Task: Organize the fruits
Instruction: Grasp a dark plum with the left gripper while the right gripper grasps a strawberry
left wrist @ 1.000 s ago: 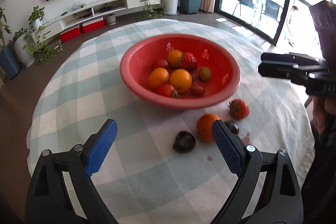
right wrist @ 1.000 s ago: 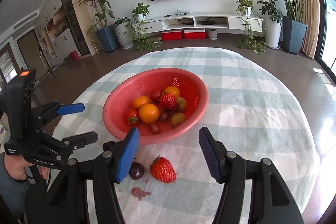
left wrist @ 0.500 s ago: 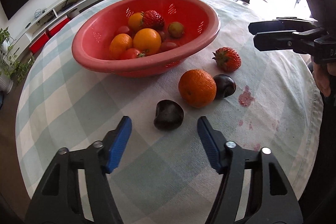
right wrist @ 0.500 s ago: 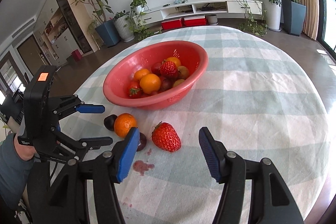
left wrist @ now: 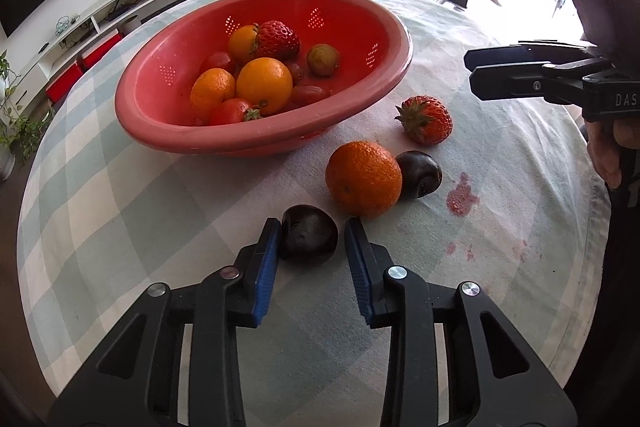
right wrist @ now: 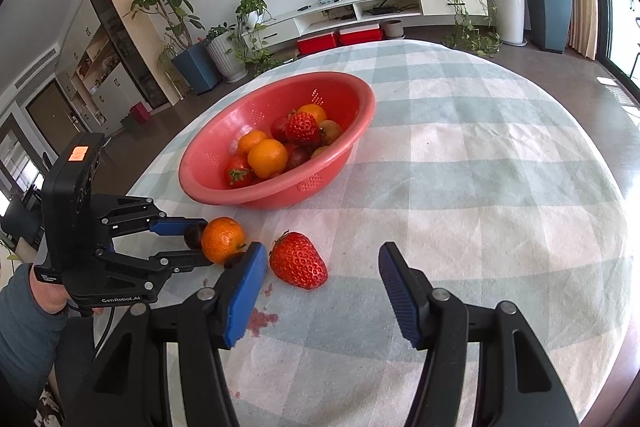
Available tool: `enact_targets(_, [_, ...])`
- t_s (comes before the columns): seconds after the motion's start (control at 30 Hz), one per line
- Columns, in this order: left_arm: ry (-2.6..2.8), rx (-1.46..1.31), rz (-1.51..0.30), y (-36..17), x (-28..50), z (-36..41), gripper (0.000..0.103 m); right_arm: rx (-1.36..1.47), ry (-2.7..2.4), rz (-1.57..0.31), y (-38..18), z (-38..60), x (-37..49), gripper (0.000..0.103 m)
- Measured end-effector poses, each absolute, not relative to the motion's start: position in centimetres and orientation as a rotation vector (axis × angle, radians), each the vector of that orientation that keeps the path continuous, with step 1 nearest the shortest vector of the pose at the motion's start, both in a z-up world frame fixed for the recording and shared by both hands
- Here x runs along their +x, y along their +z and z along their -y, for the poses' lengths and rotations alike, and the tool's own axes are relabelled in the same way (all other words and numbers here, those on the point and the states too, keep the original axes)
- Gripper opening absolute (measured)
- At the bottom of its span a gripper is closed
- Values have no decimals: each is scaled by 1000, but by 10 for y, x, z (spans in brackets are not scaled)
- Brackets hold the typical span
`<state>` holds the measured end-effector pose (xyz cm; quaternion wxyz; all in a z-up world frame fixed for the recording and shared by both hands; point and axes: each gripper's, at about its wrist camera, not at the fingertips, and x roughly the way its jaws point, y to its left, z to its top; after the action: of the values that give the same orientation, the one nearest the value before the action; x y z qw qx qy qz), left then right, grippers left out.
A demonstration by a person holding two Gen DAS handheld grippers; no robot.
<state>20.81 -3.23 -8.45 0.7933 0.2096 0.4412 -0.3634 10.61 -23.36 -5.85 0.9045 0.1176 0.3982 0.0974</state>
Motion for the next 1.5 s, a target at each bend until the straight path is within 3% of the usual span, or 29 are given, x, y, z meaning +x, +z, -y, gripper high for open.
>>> enact_targets(0.43, [-737,275,-947,-77,199,12,29,110,216,-866,-72,214,110,60])
enact_targets(1.33, [-673,222,-925,-88,197,10,26,41,240,-875,-79,194,116,59])
enact_targets(1.5, [-664,178,-911,-85,197,2,26,16,260,-877,-81,187,123,54])
